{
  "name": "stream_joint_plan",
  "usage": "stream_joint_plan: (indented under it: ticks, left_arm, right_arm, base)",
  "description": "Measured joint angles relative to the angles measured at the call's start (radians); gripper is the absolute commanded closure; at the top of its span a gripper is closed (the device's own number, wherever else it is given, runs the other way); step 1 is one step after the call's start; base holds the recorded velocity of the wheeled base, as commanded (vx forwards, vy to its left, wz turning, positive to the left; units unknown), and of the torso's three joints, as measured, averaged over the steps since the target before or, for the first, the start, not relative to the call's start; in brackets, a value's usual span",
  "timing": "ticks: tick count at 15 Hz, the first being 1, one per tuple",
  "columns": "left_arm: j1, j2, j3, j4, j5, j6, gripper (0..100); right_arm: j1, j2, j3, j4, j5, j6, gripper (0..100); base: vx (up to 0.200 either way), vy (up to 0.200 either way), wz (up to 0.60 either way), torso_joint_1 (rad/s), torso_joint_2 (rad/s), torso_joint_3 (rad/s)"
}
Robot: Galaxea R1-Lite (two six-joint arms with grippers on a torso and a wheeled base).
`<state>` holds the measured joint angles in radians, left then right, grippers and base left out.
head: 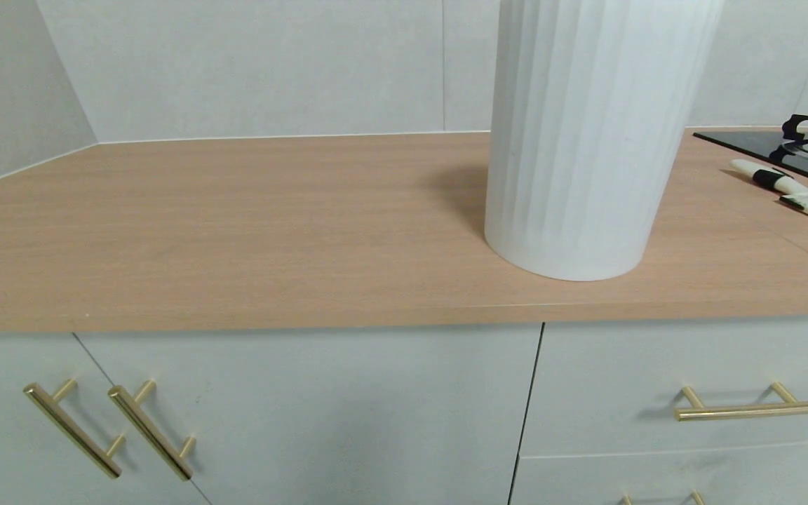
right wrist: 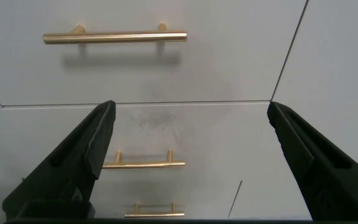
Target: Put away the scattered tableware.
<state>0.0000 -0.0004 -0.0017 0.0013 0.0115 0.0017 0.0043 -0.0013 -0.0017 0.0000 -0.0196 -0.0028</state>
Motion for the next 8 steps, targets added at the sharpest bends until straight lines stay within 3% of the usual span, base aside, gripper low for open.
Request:
stream_joint_plan:
  ticks: [7, 8]
  left_arm:
    - [0.0, 0.0, 0.0, -0.001, 0.0, 0.0, 0]
    - [0.0, 0.0, 0.0, -0.002, 0.0, 0.0, 0]
  right_arm:
    - [0.0, 0.0, 0.0, 0.0, 0.0, -0.001, 0]
    - [0.0, 0.0, 0.0, 0.0, 0.0, -0.001, 0]
  base:
    - [0.0, -0.2, 0.0, 0.002, 0.0, 0.004]
    - [0.0, 0.0, 0.0, 0.0, 0.0, 0.0]
